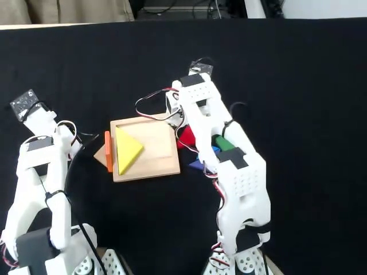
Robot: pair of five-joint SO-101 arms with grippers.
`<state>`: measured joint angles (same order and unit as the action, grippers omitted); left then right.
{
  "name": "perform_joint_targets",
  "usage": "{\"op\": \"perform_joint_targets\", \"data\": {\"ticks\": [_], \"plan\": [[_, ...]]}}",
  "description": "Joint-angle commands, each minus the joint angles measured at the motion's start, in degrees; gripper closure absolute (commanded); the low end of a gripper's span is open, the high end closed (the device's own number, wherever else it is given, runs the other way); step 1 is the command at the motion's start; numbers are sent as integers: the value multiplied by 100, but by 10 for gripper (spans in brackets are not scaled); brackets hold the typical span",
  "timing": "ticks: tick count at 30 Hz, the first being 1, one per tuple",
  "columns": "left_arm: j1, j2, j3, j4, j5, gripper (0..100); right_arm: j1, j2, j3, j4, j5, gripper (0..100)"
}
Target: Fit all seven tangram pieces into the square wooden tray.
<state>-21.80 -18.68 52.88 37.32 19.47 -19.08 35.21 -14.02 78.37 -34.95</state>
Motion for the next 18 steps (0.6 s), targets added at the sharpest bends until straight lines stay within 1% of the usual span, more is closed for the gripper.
{"op": "perform_joint_targets", "data": {"ticks": [1, 5, 10, 12, 16, 18], "plan": [[57, -185, -22, -79, 9, 934, 105, -22, -66, 9, 53, 662], [57, -185, -22, -79, 0, 934, 97, -22, 198, -299, -229, 662], [57, -185, -22, -88, 0, 934, 97, -13, 215, -369, -264, 667], [57, -185, -22, -88, 0, 934, 114, -13, 207, -396, -264, 707], [57, -185, -22, -88, 0, 934, 141, 4, 259, -703, -237, 834], [57, -185, -22, -88, 0, 934, 141, 75, 198, -712, -220, 861]]}}
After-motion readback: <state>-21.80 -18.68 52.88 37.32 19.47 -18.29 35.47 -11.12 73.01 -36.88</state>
